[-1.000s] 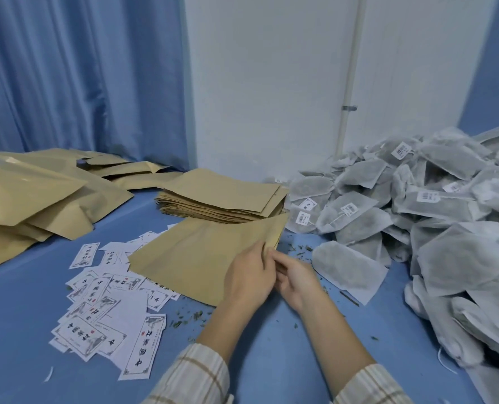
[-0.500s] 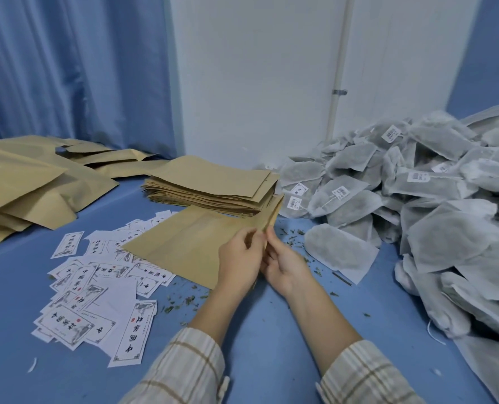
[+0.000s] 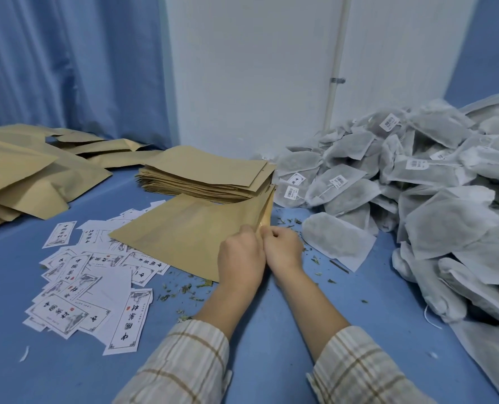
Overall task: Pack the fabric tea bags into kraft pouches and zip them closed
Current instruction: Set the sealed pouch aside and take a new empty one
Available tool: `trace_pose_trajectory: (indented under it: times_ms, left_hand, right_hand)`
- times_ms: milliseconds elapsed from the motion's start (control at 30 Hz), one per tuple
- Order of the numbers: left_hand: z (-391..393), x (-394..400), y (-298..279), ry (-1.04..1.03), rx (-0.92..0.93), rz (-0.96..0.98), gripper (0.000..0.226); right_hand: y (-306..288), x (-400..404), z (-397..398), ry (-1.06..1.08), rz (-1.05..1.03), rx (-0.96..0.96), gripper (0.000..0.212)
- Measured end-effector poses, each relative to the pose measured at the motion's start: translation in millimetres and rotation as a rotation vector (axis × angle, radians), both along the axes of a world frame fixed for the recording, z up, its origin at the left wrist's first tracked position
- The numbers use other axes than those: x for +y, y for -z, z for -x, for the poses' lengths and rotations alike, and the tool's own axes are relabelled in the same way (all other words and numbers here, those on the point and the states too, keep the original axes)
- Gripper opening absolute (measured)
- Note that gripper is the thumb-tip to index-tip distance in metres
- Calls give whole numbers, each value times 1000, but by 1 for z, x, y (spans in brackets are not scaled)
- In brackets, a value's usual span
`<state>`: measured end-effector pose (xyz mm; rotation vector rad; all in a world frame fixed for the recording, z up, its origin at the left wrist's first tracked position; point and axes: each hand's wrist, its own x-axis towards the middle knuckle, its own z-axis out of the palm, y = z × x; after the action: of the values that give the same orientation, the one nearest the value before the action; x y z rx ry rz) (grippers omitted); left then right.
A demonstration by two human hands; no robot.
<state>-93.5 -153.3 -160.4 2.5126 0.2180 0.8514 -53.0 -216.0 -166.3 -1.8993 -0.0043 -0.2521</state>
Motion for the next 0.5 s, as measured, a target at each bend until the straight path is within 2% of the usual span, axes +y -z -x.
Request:
trace_pose_trajectory:
  times_ms: [100,233,367,400,467,500]
  left_hand:
    - [4,0,-1,-2,-51,138,38]
    - [6,1,0,-40,-68,189,35]
    - [-1,7,-2,-131,-102,339,26]
    - [-3,9,-1,-137,-107,338,25]
    - [-3,9,-1,-127,-91,293,25]
    - [-1,8,-3,-126,-77,258,26]
  right_hand:
    - [3,1,1,19,-37,54,50]
    - [2,3,2,22,-83,102,48]
    - [2,4,1,88,-347,263,40]
    - [1,2,0,85,-361,275,41]
    - [-3,1,2,70,-214,165,39]
    - [-3,1,4,59,-100,56,31]
